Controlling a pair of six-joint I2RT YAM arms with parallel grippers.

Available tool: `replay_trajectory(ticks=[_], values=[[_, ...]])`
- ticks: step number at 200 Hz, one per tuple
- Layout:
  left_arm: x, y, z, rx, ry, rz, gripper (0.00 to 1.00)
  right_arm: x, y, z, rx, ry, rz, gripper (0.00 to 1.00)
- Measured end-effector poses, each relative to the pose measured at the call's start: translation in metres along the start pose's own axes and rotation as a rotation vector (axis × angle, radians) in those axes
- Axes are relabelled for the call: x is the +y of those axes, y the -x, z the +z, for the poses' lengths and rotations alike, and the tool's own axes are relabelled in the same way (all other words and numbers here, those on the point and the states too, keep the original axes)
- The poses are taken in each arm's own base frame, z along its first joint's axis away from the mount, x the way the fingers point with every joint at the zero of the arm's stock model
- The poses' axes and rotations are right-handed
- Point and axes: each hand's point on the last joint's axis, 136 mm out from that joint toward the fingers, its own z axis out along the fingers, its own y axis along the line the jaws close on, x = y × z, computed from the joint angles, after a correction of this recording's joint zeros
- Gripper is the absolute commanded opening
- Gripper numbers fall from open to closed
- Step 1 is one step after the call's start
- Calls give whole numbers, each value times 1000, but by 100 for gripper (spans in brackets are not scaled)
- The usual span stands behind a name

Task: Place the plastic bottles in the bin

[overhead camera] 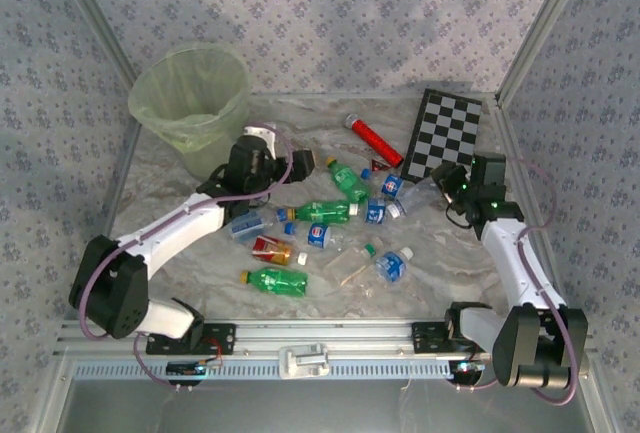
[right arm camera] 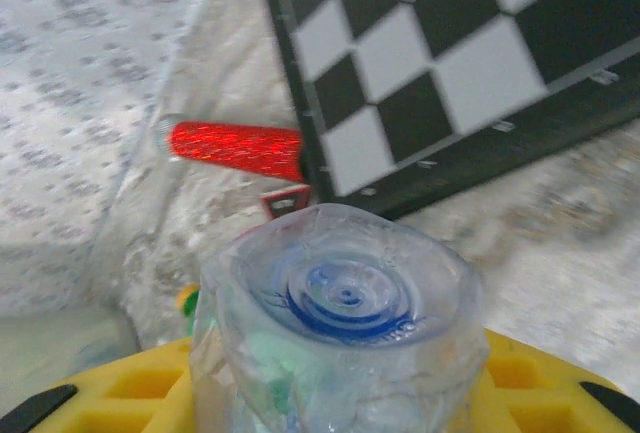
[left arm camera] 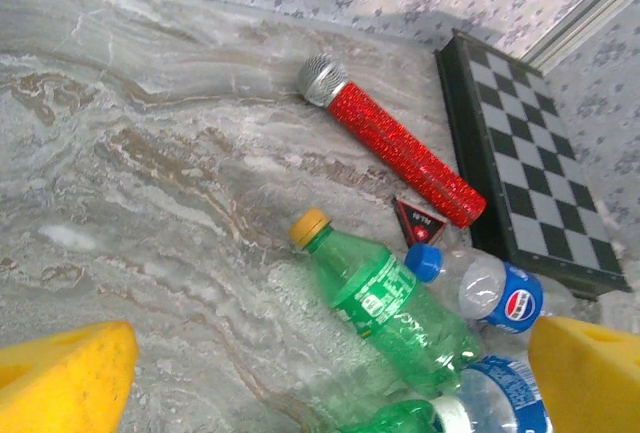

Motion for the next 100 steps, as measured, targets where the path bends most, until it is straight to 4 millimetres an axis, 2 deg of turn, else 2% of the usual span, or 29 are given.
replay_trajectory(ticks=[31,49,100], values=[[-18,-3,-2,34,-106,6,100,53,-8,3,44,137,-137,36],[-31,-6,-5,58,-183,10,100,82,-23,9,90,219,-212,36],[-72,-12,-9,100,-416,32,100,141,-69,27,201,369,-380,38]])
